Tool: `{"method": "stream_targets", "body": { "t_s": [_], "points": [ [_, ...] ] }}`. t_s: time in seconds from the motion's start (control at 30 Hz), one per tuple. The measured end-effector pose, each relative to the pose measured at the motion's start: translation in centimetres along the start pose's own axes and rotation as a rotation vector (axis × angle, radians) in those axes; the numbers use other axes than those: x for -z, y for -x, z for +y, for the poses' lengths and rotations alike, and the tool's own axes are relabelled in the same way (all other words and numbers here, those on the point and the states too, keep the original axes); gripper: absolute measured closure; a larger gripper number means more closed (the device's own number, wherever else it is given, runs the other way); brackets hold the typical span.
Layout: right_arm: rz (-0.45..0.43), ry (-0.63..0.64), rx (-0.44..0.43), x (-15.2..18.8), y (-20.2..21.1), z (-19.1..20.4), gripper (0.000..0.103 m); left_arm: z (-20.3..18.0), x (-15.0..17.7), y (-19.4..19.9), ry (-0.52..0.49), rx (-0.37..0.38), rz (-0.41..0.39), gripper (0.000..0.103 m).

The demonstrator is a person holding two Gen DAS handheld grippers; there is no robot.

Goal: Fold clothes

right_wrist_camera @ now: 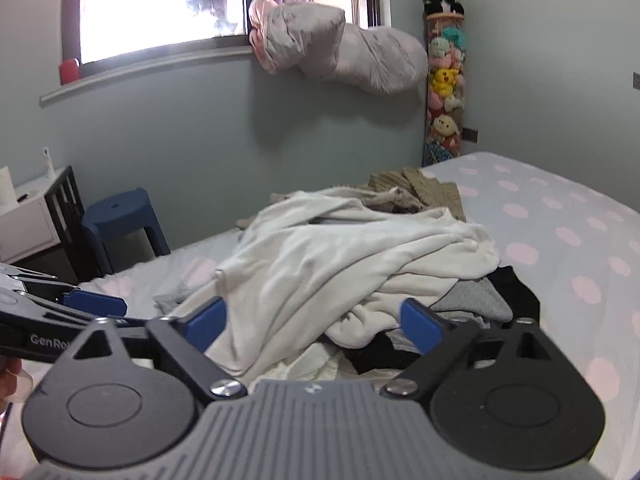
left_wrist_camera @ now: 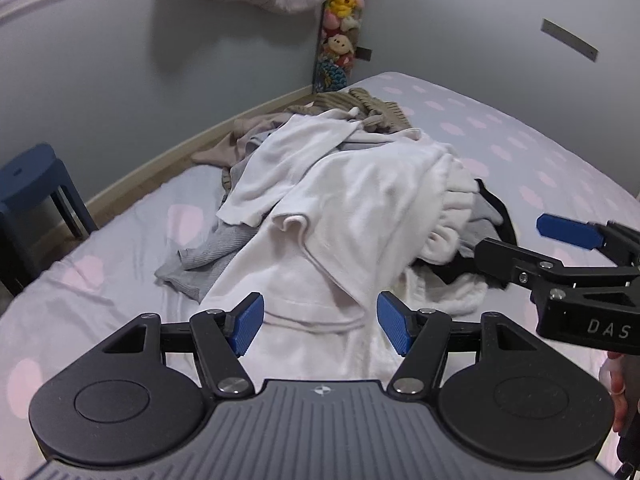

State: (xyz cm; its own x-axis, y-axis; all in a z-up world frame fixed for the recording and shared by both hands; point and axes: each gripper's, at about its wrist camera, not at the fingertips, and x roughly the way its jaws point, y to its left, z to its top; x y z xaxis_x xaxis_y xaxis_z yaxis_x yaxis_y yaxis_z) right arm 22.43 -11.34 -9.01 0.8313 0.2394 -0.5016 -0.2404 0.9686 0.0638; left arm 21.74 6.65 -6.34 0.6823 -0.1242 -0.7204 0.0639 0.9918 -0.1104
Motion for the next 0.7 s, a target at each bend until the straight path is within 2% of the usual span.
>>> {"method": "stream_targets", "body": {
  "t_s": [0.1, 0.23, 0.33, 0.4, 0.5, 0.57, 0.6, 0.63, 0.7],
  "points": [
    [0.035, -0.025, -0.01, 0.0, -2.8, -0.9, 0.021, 0.9, -0.6, -2.3, 0.041, 0.016, 0.012, 0.049],
    [0.069, -0.042, -0.01, 0.1, -5.9, -1.7, 0.037, 1.1, -1.6, -4.7, 0.083, 0.023, 0.013, 0.054],
    [0.083, -0.059, 0.01, 0.2, -7.8, -2.5, 0.04, 1.0, -2.4, -6.6, 0.096, 0.023, 0.009, 0.059],
    [0.091, -0.069, 0.011, 0.1, -8.7, -2.9, 0.045, 1.1, -2.9, -7.6, 0.103, 0.023, 0.01, 0.067],
    [0.099, -0.087, 0.003, -0.2, -9.8, -3.2, 0.064, 0.8, -3.1, -8.6, 0.099, 0.002, 0.008, 0.084],
    [0.083, -0.092, 0.006, -0.5, -9.9, -3.3, 0.089, 0.5, -3.1, -8.6, 0.108, 0.004, 0.002, 0.091],
    [0.075, -0.082, 0.012, -0.7, -9.9, -3.3, 0.092, 0.3, -3.1, -8.4, 0.107, -0.003, -0.001, 0.098],
    [0.069, -0.072, 0.015, -0.9, -9.9, -3.2, 0.097, 0.1, -3.2, -8.2, 0.107, -0.007, -0.006, 0.101],
    [0.051, -0.07, 0.02, -1.1, -9.5, -3.4, 0.098, -0.4, -3.2, -7.3, 0.122, 0.026, -0.016, 0.101]
  ]
}}
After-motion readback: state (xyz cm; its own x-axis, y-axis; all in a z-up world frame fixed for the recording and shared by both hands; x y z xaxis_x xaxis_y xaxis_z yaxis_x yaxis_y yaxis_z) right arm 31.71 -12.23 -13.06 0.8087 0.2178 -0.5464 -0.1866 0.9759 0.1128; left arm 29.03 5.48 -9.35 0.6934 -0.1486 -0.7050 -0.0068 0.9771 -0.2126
